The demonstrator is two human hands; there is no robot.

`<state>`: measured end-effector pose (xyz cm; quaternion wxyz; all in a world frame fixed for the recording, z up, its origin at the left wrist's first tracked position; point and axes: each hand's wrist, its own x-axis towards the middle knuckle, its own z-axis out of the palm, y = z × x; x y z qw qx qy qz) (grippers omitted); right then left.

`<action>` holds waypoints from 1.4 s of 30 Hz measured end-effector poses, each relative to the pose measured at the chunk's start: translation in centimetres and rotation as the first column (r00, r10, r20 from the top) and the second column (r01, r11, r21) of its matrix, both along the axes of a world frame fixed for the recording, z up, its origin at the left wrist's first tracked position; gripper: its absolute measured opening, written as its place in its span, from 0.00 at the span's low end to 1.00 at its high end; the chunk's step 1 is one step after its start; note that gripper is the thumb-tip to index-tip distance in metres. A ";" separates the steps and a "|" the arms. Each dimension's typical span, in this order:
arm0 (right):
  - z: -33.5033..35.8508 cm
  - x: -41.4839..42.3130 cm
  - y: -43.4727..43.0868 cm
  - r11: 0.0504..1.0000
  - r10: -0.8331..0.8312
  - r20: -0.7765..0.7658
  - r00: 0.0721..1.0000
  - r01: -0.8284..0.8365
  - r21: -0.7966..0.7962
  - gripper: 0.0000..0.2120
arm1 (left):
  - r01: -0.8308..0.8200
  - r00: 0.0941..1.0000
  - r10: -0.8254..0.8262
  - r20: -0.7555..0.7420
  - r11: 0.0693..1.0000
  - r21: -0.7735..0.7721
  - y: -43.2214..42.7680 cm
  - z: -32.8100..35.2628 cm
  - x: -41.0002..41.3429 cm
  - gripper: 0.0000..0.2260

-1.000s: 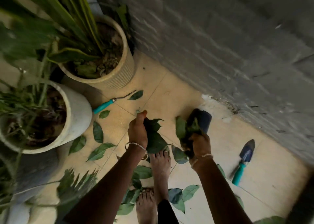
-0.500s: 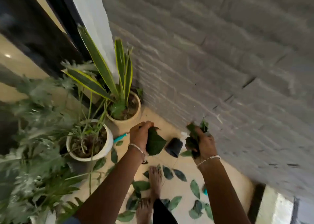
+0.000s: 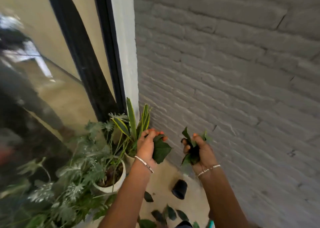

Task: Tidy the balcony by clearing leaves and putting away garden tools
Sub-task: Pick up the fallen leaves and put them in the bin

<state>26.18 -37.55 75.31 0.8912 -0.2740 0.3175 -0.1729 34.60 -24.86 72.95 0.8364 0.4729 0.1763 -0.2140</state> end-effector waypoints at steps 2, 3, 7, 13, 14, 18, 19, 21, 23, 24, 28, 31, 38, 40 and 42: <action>2.4 -0.1 0.7 0.998 0.062 0.024 0.998 -0.062 -0.013 0.09 | -0.032 0.999 0.031 0.031 0.999 0.025 1.4 2.6 -1.0 0.09; 3.5 -0.1 0.8 0.996 0.088 0.016 0.996 -0.088 -0.027 0.09 | -0.051 0.998 0.049 0.050 0.998 0.041 2.0 3.7 -1.6 0.10; 6.8 0.6 1.8 0.979 0.176 0.036 0.984 -0.172 -0.109 0.09 | -0.130 0.989 0.125 0.081 0.990 0.050 4.8 7.9 -4.2 0.08; 9.7 -1.6 6.4 0.918 0.380 0.117 0.917 -0.359 -0.167 0.10 | -0.361 0.924 0.358 0.133 0.932 0.004 9.1 10.9 -10.8 0.08; 9.7 -2.5 7.4 0.900 0.420 0.119 0.900 -0.397 -0.177 0.10 | -0.392 0.912 0.387 0.137 0.920 0.012 10.0 11.1 -12.4 0.06; 9.0 -5.7 12.3 0.835 0.544 0.100 0.833 -0.524 -0.169 0.12 | -0.533 0.840 0.532 0.104 0.846 -0.024 14.4 11.2 -18.7 0.11; 8.8 -6.7 13.8 0.819 0.569 0.095 0.817 -0.552 -0.156 0.12 | -0.575 0.814 0.574 0.092 0.818 -0.014 15.8 11.2 -20.5 0.13; 8.3 -8.4 17.0 0.781 0.621 0.080 0.780 -0.607 -0.147 0.15 | -0.658 0.752 0.656 0.071 0.753 0.013 18.8 11.1 -24.3 0.10; 7.9 -10.2 20.7 0.728 0.682 0.060 0.729 -0.670 -0.145 0.22 | -0.764 0.644 0.762 0.066 0.645 0.012 22.5 10.7 -28.2 0.13; 7.7 -11.1 22.6 0.698 0.714 0.056 0.698 -0.702 -0.139 0.22 | -0.806 0.592 0.803 0.068 0.592 0.012 24.2 10.6 -30.3 0.15; 7.3 -15.3 30.2 0.507 0.860 0.027 0.509 -0.848 -0.153 0.12 | -0.911 0.411 0.910 0.060 0.412 -0.004 30.1 10.4 -38.1 0.07; 7.0 -19.5 36.0 0.379 0.925 0.031 0.379 -0.911 -0.163 0.15 | -0.964 0.263 0.964 0.029 0.264 -0.035 34.6 9.9 -44.0 0.10; 5.8 -29.7 49.4 0.142 0.987 -0.055 0.151 -0.979 -0.146 0.14 | -0.999 0.023 0.999 -0.037 0.025 0.045 43.7 7.7 -57.0 0.11; 5.3 -32.6 53.4 0.109 0.991 -0.062 0.119 -0.984 -0.138 0.13 | -0.997 -0.037 0.998 -0.053 -0.034 0.070 46.5 7.3 -60.4 0.11; 4.7 -35.8 57.8 0.063 0.996 -0.055 0.069 -0.991 -0.114 0.12 | -0.992 -0.097 0.993 -0.065 -0.091 0.091 49.5 6.9 -63.8 0.10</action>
